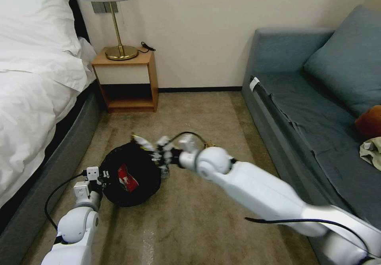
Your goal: Pick up the trash bin, then pick up the garbage on the floor and place it into the trash bin.
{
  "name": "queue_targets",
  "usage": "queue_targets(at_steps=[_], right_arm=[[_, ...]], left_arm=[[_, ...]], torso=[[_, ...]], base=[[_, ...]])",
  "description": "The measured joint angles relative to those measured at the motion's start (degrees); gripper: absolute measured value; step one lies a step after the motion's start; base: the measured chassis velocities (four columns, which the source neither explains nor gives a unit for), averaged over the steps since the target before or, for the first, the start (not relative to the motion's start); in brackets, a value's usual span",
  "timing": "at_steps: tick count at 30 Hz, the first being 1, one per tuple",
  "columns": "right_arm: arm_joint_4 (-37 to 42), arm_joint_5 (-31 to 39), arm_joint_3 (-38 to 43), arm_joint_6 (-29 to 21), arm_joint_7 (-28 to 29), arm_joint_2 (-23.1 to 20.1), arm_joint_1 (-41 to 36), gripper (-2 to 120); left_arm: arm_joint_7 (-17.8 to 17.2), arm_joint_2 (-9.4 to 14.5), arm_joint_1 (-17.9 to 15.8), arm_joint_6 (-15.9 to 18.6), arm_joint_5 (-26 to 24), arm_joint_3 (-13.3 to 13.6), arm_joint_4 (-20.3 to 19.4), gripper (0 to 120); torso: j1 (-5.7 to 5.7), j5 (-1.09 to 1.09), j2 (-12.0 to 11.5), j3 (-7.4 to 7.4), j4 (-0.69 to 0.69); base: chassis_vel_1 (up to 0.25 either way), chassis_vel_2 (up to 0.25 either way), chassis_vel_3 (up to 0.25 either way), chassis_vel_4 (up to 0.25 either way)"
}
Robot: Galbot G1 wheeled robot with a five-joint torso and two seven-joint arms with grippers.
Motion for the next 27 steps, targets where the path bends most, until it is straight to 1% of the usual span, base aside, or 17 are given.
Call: queue_targets(at_steps=[1, 3, 5, 10, 11, 12, 14, 15, 17, 18, 19, 20, 22, 23, 25, 26, 27], right_arm=[[0.0, 0.0, 0.0, 0.0, 0.0, 0.0, 0.0, 0], [-2.4, -0.6, -1.3, 1.0, 0.8, 1.8, -0.1, 0], [-2.4, -0.6, -1.3, 1.0, 0.8, 1.8, -0.1, 0], [-5.9, -2.8, -3.3, 1.8, 1.9, 3.9, -1.8, 1], [-6.1, -3.0, -3.4, 1.8, 2.0, 4.1, -2.0, 5], [-6.1, -3.0, -3.4, 1.8, 2.0, 4.1, -2.0, 5], [-6.7, -3.4, -3.9, 1.8, 2.1, 4.7, -2.4, 17], [-6.7, -3.4, -3.9, 1.8, 2.1, 4.7, -2.4, 17], [-7.7, -4.0, -4.1, 2.1, 2.1, 5.3, -2.4, 27], [-7.7, -4.0, -4.1, 2.1, 2.1, 5.3, -2.4, 27], [-8.3, -4.1, -4.1, 2.2, 2.1, 5.6, -2.3, 33], [-8.3, -4.1, -4.1, 2.2, 2.1, 5.6, -2.3, 33], [-9.1, -4.1, -4.0, 2.5, 2.2, 5.8, -1.7, 45], [-9.1, -4.1, -4.0, 2.5, 2.2, 5.8, -1.7, 45], [-9.2, -4.1, -3.7, 2.6, 2.2, 5.8, -1.4, 55], [-9.2, -4.1, -3.7, 2.6, 2.2, 5.8, -1.4, 55], [-9.2, -4.1, -3.6, 2.6, 2.2, 5.7, -1.3, 60]], left_arm=[[0.0, 0.0, 0.0, 0.0, 0.0, 0.0, 0.0, 2], [0.1, 0.6, 0.4, 0.0, -0.3, -0.3, -0.3, 2], [0.1, 0.6, 0.4, 0.0, -0.3, -0.3, -0.3, 2], [0.2, 1.8, 0.7, 0.2, -1.3, -0.7, -0.5, 2], [0.2, 1.9, 0.5, 0.2, -1.4, -0.7, -0.3, 2], [0.2, 1.9, 0.5, 0.2, -1.4, -0.7, -0.3, 2], [0.2, 2.0, 0.2, 0.2, -1.5, -0.6, 0.0, 2], [0.2, 2.0, 0.2, 0.2, -1.5, -0.6, 0.0, 2], [0.2, 2.1, -0.2, 0.2, -1.6, -0.4, 0.1, 2], [0.2, 2.1, -0.2, 0.2, -1.6, -0.4, 0.1, 2], [0.2, 2.2, -0.3, 0.2, -1.6, -0.4, 0.1, 2], [0.2, 2.2, -0.3, 0.2, -1.6, -0.4, 0.1, 2], [0.2, 2.5, -0.5, 0.3, -1.7, -0.3, 0.0, 2], [0.2, 2.5, -0.5, 0.3, -1.7, -0.3, 0.0, 2], [0.2, 2.6, -0.5, 0.5, -1.8, -0.4, -0.2, 2], [0.2, 2.6, -0.5, 0.5, -1.8, -0.4, -0.2, 2], [0.2, 2.7, -0.5, 0.5, -1.8, -0.4, -0.3, 2]], torso=[[0.0, 0.0, 0.0, 0.0, 0.0], [0.0, -0.01, 0.0, 0.0, -0.02], [0.0, -0.01, 0.0, 0.0, -0.02], [0.0, 0.01, 0.0, 0.0, -0.02], [0.0, 0.01, 0.0, 0.0, -0.02], [0.0, 0.01, 0.0, 0.0, -0.02], [0.0, 0.03, 0.0, 0.0, 0.0], [0.0, 0.03, 0.0, 0.0, 0.0], [0.0, 0.03, 0.0, 0.0, 0.0], [0.0, 0.03, 0.0, 0.0, 0.0], [0.0, 0.02, 0.0, 0.0, 0.0], [0.0, 0.02, 0.0, 0.0, 0.0], [0.0, 0.03, 0.0, 0.0, 0.0], [0.0, 0.03, 0.0, 0.0, 0.0], [0.0, 0.03, 0.0, 0.0, 0.0], [0.0, 0.03, 0.0, 0.0, 0.0], [0.0, 0.04, 0.0, 0.0, 0.0]], base=[[0.0, 0.0, 0.0, 0.0], [0.0, 0.0, 0.0, 0.0], [0.0, 0.0, 0.0, 0.0], [0.0, 0.0, 0.0, 0.0], [0.0, 0.0, 0.0, 0.0], [0.0, 0.0, 0.0, 0.0], [0.0, 0.0, 0.0, 0.0], [0.0, 0.0, 0.0, 0.0], [0.0, 0.0, 0.0, 0.0], [0.0, 0.0, 0.0, 0.0], [0.0, 0.0, 0.0, 0.0], [0.0, 0.0, 0.0, 0.0], [0.0, 0.0, 0.0, 0.0], [0.0, 0.0, 0.0, 0.0], [0.0, 0.0, 0.0, 0.0], [0.0, 0.0, 0.0, 0.0], [0.0, 0.0, 0.0, 0.0]])
